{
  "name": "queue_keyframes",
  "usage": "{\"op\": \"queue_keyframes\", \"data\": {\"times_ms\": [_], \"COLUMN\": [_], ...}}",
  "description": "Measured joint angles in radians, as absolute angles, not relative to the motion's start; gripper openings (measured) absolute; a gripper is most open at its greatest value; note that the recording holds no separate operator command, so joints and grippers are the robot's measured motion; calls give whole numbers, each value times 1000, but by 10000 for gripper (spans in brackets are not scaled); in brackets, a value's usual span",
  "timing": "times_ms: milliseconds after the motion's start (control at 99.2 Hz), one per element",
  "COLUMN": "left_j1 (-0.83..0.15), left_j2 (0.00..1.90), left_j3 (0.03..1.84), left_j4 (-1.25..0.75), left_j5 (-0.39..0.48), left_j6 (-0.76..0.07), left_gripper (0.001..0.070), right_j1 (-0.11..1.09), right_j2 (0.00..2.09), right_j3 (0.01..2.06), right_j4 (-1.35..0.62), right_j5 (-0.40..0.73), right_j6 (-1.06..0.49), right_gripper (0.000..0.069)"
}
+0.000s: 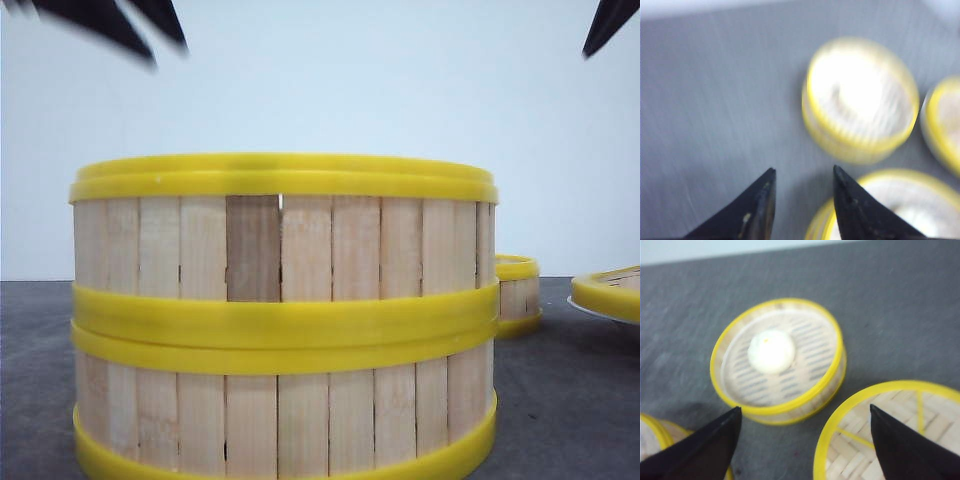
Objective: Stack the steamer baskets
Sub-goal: 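Open the left gripper and raise it away from the stack, then reach the right gripper to the one-bun basket and grasp its rim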
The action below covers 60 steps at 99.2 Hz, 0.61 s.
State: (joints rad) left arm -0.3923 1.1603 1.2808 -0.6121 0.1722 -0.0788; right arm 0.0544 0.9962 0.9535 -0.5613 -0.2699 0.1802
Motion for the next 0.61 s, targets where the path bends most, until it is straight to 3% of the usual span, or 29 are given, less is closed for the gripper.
{"op": "queue_keyframes", "data": {"times_ms": [232, 504, 605], "left_j1": [-366, -364, -364], "left_j2": [871, 555, 467], "left_j3": [1251, 913, 869], "left_j4": [-582, -616, -676], "left_j5": [108, 105, 124], "left_j6": [-82, -93, -110], "left_gripper": [201, 201, 201], "right_j1": [54, 66, 68], "right_j2": [1163, 1404, 1494], "right_j3": [1010, 1174, 1235], "right_j4": [-518, -508, -507], "right_j5": [-286, -287, -286], "right_j6": [181, 184, 191], "right_gripper": [504, 504, 504]}}
